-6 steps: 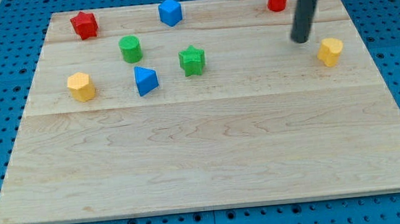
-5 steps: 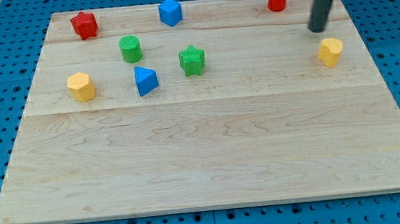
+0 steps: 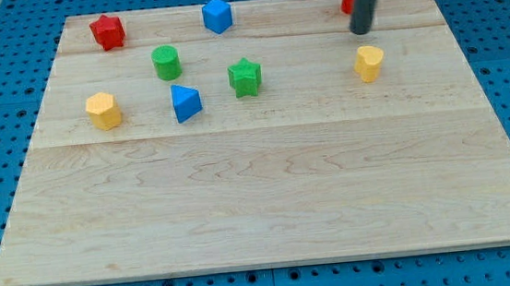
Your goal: Place the green star at the bottom center of the board
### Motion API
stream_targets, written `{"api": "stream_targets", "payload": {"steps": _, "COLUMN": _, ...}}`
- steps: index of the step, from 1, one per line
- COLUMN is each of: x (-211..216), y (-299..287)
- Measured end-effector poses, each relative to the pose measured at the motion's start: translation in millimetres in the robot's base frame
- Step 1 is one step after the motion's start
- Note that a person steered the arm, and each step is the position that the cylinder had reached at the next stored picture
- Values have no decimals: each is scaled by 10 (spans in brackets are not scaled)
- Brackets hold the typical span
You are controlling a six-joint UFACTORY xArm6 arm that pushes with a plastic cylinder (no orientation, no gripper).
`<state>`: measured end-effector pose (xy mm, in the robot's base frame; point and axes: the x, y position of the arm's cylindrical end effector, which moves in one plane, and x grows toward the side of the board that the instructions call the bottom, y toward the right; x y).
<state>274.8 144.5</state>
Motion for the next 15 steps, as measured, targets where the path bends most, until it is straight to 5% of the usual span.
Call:
{"api": "stream_targets", "payload": {"steps": 6, "x": 159, "y": -1436}}
{"api": "stream_targets", "payload": {"steps": 8, "x": 951, "y": -1982}}
{"api": "stream_targets", "payload": {"steps": 9, "x": 1222, "y": -1993}}
{"api": "stream_targets", "payload": {"steps": 10, "x": 801, "y": -1904}}
{"api": "stream_targets", "payload": {"steps": 12, "x": 2187, "y": -1611}}
{"api": "stream_targets", "payload": {"steps": 14, "x": 2087, "y": -1414}}
{"api": "stream_targets", "payload": {"steps": 15, "x": 2548, "y": -1242}}
